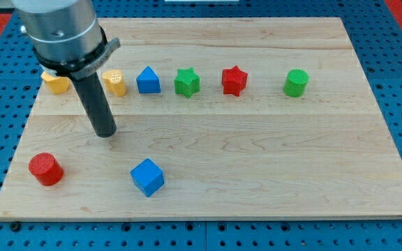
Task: Push the blue cube closer to the red circle
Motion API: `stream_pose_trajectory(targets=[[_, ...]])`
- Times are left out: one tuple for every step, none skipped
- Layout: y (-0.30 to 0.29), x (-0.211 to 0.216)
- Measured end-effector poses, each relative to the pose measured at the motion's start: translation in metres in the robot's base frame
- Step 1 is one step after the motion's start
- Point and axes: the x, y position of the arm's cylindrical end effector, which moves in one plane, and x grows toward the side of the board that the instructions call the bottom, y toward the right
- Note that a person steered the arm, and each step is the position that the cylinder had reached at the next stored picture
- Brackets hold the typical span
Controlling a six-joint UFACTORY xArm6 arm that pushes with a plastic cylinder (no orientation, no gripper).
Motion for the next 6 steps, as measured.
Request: stream_pose_trajectory(targets=[[0.047, 0.041], [0.126, 0.087], [0.185, 0.091], [0.211, 0.131], [0.172, 0.131], [0.067, 0.131]])
